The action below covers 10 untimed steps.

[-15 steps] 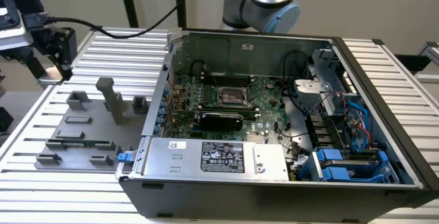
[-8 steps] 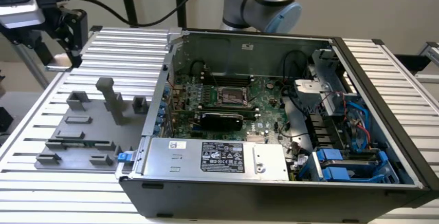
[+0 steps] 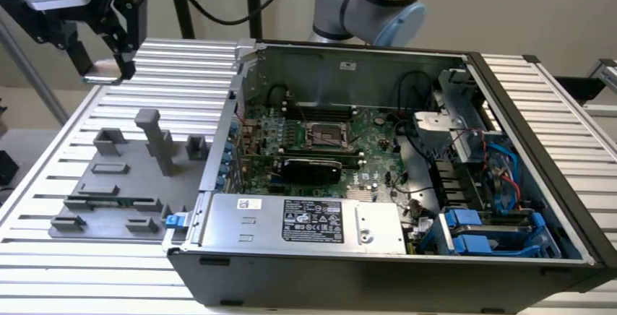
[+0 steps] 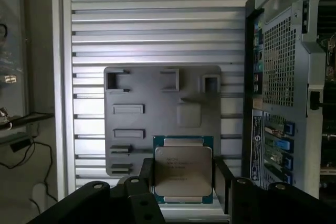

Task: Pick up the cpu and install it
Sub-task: 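Pick up the cpu and move it towards the insertion slot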

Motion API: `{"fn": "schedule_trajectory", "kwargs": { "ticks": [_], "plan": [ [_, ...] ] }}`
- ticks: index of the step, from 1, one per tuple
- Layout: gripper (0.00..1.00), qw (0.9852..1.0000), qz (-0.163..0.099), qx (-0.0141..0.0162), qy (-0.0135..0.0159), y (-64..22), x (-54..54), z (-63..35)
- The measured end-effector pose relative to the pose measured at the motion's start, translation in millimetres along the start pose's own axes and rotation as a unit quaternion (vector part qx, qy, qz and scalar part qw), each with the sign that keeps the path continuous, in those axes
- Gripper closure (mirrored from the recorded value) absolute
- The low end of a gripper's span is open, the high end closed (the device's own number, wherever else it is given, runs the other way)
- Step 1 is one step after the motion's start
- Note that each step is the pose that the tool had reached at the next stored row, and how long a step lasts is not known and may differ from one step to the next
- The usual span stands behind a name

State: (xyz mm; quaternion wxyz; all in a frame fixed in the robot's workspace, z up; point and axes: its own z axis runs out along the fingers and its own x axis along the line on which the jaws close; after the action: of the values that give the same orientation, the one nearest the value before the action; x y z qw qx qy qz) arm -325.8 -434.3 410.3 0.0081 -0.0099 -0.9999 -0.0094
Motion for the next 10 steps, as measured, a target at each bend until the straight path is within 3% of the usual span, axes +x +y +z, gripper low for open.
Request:
{"fn": "schedule_trajectory", "kwargs": {
  "ticks": [3,10],
  "plan": [
    [0.45,1.0,0.0,0.0,0.0007,-0.8,-13.6,-5.6],
    [0.45,1.0,0.0,0.0,0.0012,-2.4,-45.5,-6.4]
  ]
}}
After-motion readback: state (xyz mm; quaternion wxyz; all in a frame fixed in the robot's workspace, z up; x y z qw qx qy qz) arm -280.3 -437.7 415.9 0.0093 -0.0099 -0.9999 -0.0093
